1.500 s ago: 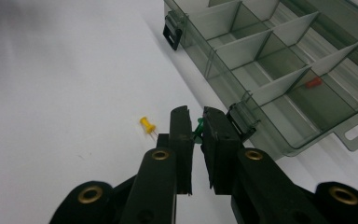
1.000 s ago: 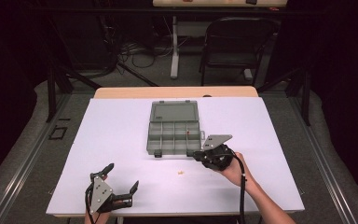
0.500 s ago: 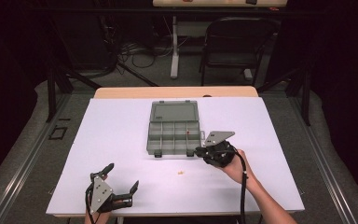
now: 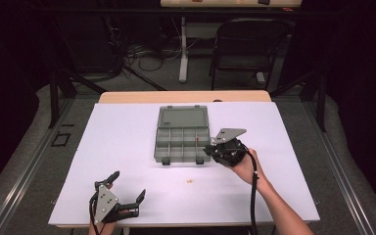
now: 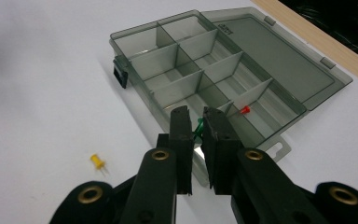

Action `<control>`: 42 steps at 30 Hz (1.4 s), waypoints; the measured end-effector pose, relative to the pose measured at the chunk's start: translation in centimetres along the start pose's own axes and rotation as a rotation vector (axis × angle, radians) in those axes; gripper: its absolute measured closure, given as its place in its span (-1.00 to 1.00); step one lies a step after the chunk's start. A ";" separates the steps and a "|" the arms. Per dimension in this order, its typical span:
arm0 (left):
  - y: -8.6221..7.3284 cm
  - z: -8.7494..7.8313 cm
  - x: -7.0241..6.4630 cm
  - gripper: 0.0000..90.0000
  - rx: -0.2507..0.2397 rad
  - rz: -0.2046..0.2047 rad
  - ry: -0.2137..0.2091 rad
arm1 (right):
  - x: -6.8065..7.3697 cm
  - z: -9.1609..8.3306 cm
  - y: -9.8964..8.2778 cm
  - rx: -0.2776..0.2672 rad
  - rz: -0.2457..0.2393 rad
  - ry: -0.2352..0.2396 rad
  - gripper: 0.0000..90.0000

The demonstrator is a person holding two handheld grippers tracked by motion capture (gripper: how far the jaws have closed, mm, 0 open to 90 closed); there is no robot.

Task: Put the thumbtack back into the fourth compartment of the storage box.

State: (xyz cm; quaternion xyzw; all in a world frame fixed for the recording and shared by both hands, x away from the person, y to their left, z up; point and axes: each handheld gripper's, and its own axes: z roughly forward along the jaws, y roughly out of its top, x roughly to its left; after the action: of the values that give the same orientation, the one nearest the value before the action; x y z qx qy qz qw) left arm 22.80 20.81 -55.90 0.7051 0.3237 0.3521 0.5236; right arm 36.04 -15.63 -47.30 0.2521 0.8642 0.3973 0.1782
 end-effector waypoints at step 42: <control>0.0 -0.1 0.1 -1.00 -0.001 -0.001 -0.003 | -6.4 6.7 1.8 0.066 0.105 -0.092 0.41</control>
State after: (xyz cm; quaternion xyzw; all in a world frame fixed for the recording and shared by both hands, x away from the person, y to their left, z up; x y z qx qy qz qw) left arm 22.72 20.94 -55.83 0.7051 0.3230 0.3509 0.5248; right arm 45.13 -14.33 -49.33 0.3210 0.8533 0.3653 0.1883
